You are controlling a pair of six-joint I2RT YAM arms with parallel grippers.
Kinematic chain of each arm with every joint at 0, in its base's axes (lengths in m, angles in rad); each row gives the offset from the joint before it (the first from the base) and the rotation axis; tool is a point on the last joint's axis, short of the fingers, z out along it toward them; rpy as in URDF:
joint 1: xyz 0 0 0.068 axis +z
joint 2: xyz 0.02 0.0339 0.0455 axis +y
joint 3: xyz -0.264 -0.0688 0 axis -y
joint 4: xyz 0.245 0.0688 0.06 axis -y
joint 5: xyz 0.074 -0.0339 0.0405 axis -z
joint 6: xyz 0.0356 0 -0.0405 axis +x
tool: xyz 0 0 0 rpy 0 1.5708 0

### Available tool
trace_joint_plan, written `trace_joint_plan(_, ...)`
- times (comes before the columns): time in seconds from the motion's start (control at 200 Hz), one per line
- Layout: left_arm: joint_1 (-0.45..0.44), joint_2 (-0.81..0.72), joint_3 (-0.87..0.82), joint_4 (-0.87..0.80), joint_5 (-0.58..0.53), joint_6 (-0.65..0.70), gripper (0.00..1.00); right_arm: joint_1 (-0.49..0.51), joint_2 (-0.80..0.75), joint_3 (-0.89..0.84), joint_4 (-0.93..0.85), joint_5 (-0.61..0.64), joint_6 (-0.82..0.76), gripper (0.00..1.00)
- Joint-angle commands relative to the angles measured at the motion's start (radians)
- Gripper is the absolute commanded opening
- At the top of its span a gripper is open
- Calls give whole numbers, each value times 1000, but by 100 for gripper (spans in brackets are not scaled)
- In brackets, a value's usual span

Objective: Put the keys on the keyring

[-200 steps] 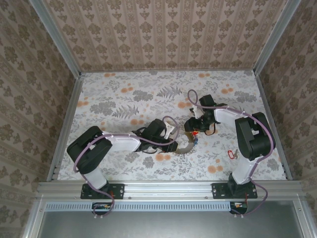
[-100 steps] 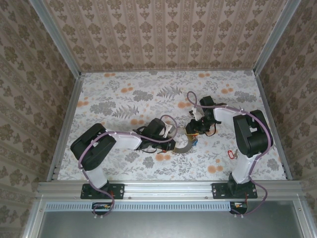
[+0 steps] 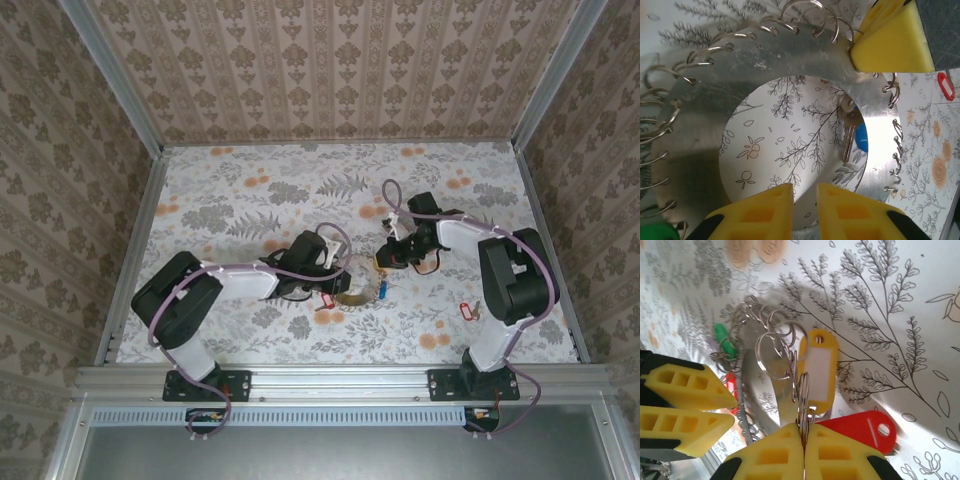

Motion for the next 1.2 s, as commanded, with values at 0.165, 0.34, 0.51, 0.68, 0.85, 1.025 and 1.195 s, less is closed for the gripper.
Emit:
trace_joint_plan(0.165, 20, -185, -59, 12, -109, 7, 31, -65, -105, -93, 174, -147, 151, 4)
trace_joint_plan(0.34, 92, -254, -153, 101, -108, -121, 39, -96, -189, -158, 343, -238, 269, 2)
trace_joint_plan(0.51, 153, -261, -176, 202, -34, -203, 48, -103, -250, -168, 383, -270, 310, 2)
trace_joint_plan(0.68, 186, -248, -139, 213, 29, -231, 49, -103, -283, -159, 384, -289, 320, 2)
trace_joint_plan(0.85, 202, -227, -128, 250, 64, -257, 50, -103, -298, -151, 406, -320, 343, 2)
trace_joint_plan(1.025, 213, -185, -118, 388, 158, -322, 49, -103, -306, -135, 403, -354, 346, 2)
trace_joint_plan(1.195, 220, -157, -87, 500, 249, -361, 47, -103, -317, -119, 401, -398, 344, 3)
